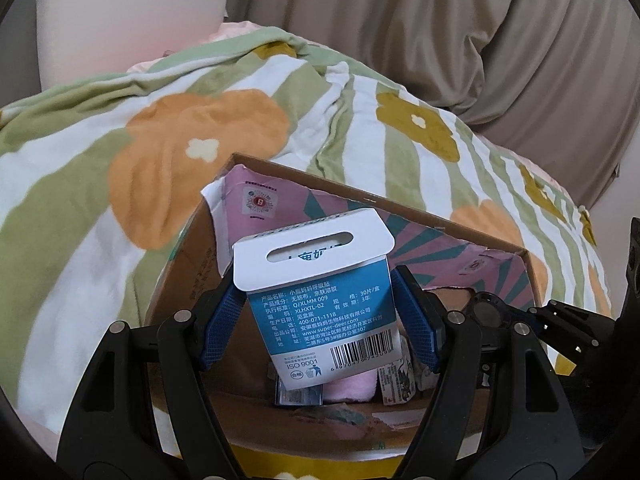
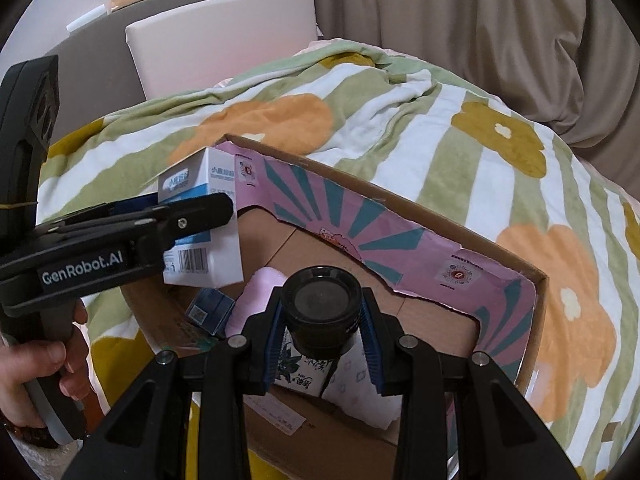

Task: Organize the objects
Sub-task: 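Open both tools to drop the SUPER DEER box and black jar into the box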

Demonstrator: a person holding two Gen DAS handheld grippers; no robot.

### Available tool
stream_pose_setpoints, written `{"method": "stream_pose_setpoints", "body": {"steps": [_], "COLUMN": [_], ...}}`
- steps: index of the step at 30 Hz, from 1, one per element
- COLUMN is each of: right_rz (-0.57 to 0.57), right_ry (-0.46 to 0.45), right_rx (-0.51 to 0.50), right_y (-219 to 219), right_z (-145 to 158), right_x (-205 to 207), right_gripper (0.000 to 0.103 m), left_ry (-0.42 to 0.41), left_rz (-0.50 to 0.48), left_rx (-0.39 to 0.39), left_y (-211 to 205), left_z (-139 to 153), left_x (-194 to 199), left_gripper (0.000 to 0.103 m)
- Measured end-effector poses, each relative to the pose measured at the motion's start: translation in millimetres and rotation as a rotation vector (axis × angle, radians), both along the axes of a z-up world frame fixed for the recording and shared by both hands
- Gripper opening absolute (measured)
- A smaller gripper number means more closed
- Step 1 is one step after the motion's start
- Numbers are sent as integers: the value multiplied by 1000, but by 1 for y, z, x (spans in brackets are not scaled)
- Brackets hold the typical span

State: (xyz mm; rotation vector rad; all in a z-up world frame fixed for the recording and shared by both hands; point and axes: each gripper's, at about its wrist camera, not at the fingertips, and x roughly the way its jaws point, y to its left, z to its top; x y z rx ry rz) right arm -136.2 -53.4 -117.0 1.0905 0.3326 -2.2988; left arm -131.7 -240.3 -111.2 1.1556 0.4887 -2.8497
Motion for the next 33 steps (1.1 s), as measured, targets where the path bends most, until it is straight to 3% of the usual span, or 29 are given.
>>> {"method": "stream_pose_setpoints", "body": {"steps": [8, 9, 10, 12, 14, 16, 20, 33], "right_rz": [2, 11, 21, 28, 21, 14, -8, -25], "right_ry": [-33, -39, -43, -32, -18, -12, 15, 18], "right_rx": [-28, -23, -14, 20, 44, 35, 26, 13], "right_y": [8, 8, 7, 6, 8, 13, 23, 39], "right_z": [-6, -7, -8, -11, -12, -11, -5, 6], "right_x": [-2, -1, -1, 3, 6, 8, 12, 30], "right_gripper": [33, 33, 33, 36, 70, 80, 86, 86], "left_ry": [-14, -13, -19, -47, -58, -52, -56, -61], "left_rz": [-7, -5, 0, 34, 38, 34, 18, 8], "left_rx": [-3, 11, 32, 62, 72, 62, 28, 41], "left_y": [7, 6, 5, 2, 1, 3, 11, 26], "left_z": [1, 1, 1, 2, 3, 5, 8, 13], "left_x": [-10, -11, -13, -16, -19, -19, -16, 5], "left_gripper": [73, 78, 98, 103, 103, 103, 103, 103]}}
